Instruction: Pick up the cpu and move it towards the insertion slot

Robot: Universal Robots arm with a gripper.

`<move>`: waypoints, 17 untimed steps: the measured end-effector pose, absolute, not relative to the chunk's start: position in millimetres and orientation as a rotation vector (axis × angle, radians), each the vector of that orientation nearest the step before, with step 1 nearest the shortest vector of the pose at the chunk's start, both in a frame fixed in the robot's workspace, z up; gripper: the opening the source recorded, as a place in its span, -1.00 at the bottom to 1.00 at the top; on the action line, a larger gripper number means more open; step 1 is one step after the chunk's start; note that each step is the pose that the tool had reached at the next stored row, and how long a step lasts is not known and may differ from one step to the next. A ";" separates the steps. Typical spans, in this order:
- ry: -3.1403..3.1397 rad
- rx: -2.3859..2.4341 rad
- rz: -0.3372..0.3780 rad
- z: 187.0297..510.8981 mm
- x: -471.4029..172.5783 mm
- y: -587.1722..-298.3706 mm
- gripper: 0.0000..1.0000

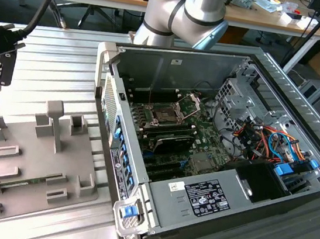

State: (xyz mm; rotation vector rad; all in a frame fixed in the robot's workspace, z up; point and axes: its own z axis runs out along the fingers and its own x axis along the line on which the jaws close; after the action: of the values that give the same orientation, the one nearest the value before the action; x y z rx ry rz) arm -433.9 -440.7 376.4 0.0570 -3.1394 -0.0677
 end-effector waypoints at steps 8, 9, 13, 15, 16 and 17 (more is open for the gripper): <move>-3.139 0.057 -0.068 381.4 -434.0 -440.7 0.09; -3.139 0.057 -0.068 381.9 -434.0 -440.7 0.09; -3.139 0.057 -0.068 385.1 -433.9 -440.7 0.09; -3.139 0.057 -0.068 386.4 -433.9 -440.7 0.09; -3.139 0.057 -0.068 387.1 -433.9 -440.7 0.09; -3.139 0.057 -0.068 387.8 -433.9 -440.7 0.09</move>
State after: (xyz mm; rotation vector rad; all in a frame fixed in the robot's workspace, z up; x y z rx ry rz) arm -433.9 -440.7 387.8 0.0569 -3.1395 -0.0677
